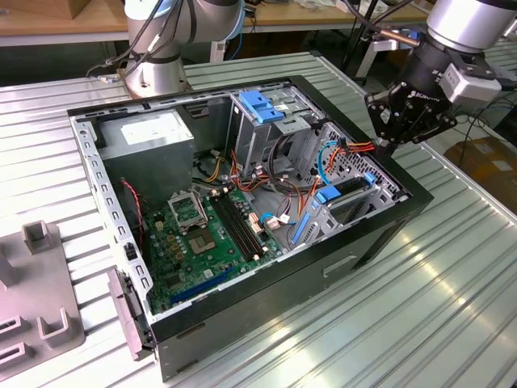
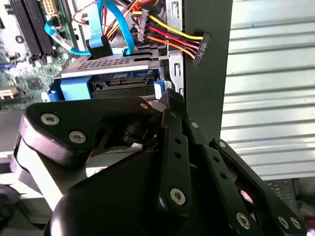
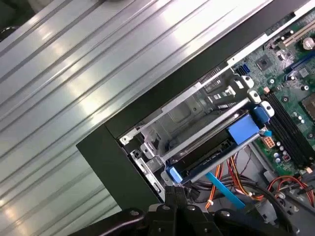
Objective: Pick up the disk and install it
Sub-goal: 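Insert the first disk wire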
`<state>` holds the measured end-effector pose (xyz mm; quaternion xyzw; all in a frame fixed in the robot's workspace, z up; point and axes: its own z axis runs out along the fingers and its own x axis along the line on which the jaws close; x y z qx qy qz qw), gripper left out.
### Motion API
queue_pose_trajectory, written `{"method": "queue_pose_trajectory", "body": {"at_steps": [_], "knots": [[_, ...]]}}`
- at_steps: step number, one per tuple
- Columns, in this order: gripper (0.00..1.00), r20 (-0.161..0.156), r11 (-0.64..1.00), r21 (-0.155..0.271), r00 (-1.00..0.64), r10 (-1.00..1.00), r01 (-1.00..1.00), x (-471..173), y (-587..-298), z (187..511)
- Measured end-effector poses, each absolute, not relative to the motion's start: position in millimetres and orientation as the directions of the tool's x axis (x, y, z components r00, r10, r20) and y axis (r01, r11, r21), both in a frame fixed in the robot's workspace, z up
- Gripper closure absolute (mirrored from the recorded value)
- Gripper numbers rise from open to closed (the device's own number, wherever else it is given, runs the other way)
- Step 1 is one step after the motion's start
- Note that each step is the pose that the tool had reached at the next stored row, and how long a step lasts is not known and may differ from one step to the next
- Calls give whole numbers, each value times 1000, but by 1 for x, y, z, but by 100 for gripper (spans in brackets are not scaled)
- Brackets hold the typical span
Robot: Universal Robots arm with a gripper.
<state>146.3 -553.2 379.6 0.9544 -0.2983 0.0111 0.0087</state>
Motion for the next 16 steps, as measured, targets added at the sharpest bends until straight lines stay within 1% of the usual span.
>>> {"method": "queue_pose_trajectory", "body": {"at_steps": [16], "knots": [[89,26,-842,10,842,-539,-540,147,-553,380]]}}
